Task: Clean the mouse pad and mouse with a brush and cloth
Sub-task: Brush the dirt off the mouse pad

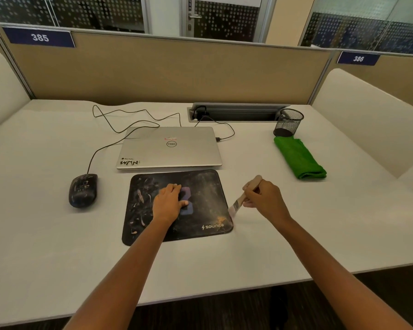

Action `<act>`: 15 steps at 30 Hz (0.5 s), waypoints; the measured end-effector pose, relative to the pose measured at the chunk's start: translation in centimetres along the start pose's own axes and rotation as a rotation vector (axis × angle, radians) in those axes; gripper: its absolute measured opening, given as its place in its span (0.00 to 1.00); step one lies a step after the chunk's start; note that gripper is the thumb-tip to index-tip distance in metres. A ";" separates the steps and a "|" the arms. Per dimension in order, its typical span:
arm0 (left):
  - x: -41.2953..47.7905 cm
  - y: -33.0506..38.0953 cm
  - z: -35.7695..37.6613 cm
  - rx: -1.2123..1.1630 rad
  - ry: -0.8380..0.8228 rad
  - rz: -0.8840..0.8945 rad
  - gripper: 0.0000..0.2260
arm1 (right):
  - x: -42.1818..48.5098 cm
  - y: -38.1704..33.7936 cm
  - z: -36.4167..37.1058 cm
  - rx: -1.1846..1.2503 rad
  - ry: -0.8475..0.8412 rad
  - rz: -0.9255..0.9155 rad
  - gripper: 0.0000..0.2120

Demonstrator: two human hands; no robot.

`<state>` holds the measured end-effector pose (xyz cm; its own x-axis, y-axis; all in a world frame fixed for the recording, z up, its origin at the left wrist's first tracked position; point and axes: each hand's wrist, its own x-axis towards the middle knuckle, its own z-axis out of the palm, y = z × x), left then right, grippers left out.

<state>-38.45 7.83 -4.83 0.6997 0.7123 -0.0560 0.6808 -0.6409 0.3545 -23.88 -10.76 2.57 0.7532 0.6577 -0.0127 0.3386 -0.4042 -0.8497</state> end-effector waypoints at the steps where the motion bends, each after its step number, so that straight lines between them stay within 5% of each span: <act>1: -0.1 0.2 0.0 0.007 -0.003 0.000 0.24 | 0.0 -0.4 0.2 0.009 0.024 -0.023 0.06; 15: -2.0 -0.1 0.2 -0.048 -0.056 0.052 0.25 | -3.2 -0.9 6.1 -0.017 -0.101 -0.055 0.07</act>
<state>-39.89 6.42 -4.94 0.7456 0.6605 -0.0883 0.6332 -0.6610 0.4026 -30.06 -8.63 0.15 0.6727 0.7396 -0.0202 0.3878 -0.3758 -0.8416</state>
